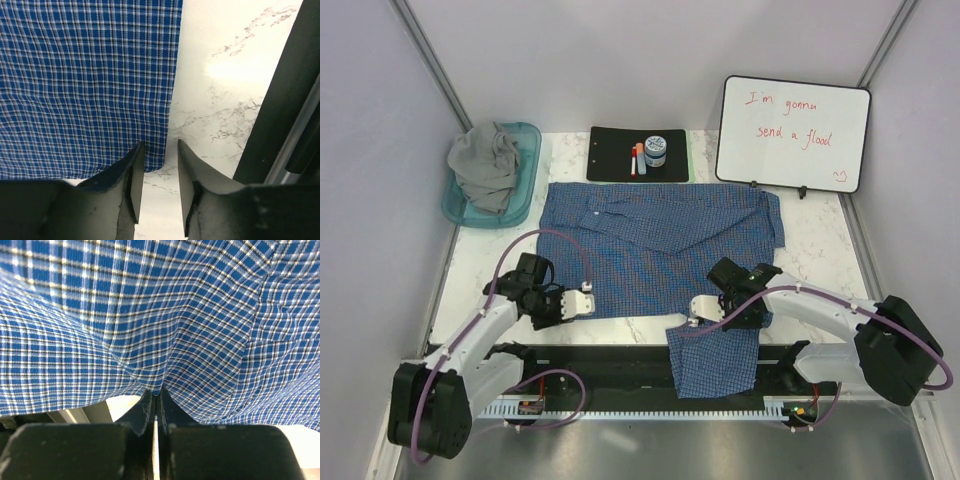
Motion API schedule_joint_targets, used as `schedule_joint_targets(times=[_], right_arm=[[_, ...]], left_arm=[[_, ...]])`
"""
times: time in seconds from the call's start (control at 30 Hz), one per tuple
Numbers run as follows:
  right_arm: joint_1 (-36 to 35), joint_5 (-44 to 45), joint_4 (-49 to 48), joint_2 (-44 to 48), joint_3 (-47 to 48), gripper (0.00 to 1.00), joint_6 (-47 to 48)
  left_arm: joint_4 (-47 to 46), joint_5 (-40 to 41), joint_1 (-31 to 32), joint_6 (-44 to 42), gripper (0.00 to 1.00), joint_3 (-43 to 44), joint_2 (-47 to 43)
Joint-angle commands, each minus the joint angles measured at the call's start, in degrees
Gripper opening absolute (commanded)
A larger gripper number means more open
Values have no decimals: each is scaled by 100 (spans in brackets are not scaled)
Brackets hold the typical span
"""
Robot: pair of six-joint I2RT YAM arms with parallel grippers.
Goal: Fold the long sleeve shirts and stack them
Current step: Fold the shirt
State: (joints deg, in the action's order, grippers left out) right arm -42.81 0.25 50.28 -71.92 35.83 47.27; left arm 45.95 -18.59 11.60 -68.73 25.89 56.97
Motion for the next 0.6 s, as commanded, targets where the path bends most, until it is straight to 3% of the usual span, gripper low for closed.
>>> schedule_joint_targets(times=[0.0,0.1,0.17,0.3,0.57], right_arm=[[-8,-16,254,275,248,0,-60],[-8,-16,455,468,310,0,2],[-8,-16,674,652,389,0,11],[-8,-16,974,1057,608,0,-24],[62,45,1484,1356,1390,0,-42]], left_arm=[[-491,558,124,-580,27,-585,-141],[-307,664,124,-650,6,-620,-518],[62,629,115,-677,2,-506,-774],[826,278,45,-642,2,-24,-1170],[1645,-198,-43,-589,2,1242,-1004]])
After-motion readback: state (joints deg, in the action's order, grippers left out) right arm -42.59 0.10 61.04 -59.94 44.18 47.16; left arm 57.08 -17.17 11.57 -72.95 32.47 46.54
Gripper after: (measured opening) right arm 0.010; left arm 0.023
